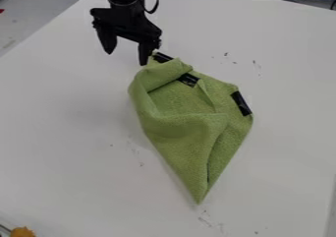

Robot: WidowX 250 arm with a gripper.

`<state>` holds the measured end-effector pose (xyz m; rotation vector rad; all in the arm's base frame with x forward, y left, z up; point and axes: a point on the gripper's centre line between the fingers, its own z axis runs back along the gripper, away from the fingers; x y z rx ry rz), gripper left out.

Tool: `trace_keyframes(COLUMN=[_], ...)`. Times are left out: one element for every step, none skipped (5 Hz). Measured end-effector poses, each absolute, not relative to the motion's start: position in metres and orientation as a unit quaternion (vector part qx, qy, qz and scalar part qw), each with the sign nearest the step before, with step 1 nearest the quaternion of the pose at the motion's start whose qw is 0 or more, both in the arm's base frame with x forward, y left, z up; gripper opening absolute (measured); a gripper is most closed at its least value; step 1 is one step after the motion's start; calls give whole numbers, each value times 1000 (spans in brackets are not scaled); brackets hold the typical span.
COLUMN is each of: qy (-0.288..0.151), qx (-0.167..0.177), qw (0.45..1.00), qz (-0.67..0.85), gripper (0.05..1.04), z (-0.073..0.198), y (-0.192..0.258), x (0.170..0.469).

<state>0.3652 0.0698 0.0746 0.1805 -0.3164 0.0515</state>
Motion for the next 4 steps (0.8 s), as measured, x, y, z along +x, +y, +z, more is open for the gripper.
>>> trace_keyframes(qy=[-165, -176, -177, -176], qx=[70, 48, 44, 46], qw=[984, 983, 983, 983], qz=[7, -3, -11, -23], gripper=[999, 999, 948, 657], z=[61, 53, 51, 50], y=[51, 41, 40, 39], x=[379, 394, 401, 403])
